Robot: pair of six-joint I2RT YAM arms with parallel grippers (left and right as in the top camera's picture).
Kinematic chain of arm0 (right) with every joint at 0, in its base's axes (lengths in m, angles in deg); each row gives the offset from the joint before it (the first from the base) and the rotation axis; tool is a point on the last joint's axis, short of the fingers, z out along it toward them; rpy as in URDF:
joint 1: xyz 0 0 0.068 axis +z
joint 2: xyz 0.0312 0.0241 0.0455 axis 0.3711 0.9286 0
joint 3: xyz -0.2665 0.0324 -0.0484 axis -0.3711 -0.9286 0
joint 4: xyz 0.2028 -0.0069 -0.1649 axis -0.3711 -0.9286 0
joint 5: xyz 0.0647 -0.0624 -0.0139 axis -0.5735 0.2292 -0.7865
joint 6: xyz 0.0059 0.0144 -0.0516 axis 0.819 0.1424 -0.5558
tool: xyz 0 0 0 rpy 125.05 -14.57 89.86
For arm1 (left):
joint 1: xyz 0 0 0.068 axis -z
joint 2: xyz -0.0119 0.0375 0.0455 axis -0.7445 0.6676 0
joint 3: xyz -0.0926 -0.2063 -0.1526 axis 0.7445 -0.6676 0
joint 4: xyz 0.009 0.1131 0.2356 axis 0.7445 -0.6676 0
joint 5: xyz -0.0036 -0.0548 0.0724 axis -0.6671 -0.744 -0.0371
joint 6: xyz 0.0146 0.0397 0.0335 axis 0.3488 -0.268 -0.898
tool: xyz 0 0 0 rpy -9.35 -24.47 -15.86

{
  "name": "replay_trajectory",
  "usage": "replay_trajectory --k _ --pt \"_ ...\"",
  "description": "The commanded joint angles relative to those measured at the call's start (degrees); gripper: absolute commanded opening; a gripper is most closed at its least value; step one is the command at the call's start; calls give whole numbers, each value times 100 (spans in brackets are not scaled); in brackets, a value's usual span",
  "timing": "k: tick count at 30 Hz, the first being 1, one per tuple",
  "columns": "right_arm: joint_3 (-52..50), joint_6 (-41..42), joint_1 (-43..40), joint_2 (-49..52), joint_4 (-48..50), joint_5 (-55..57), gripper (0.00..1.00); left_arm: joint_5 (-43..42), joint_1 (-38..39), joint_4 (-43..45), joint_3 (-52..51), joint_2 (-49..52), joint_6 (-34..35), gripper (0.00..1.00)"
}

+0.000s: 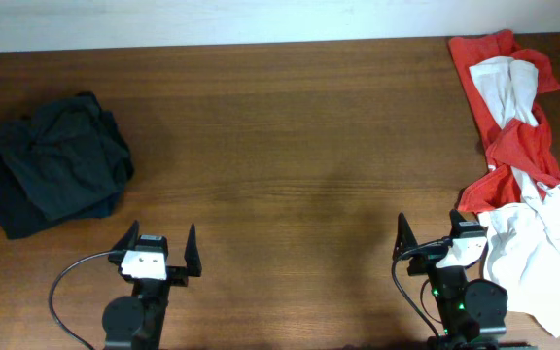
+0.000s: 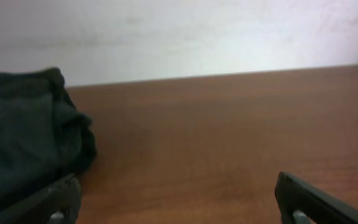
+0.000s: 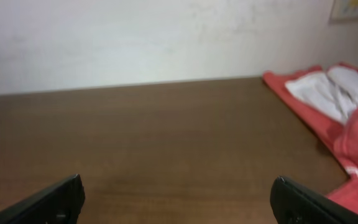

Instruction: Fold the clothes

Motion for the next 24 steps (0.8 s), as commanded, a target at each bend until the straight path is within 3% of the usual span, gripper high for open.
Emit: replay_trajectory --k 1,7,13,24 --pt "584 17 -31 -7 -485 48 99 -192 -9 -483 498 411 -2 99" --pt "1351 17 -31 181 -1445 426 99 -192 -9 -964 1432 1401 -2 99" --pt "2197 17 -31 1231 -1982 551 99 -192 -9 -1600 2623 2739 -4 99" --pt "4325 20 -35 4721 -3464 1169 99 -341 -9 -2828 4124 4253 -4 99"
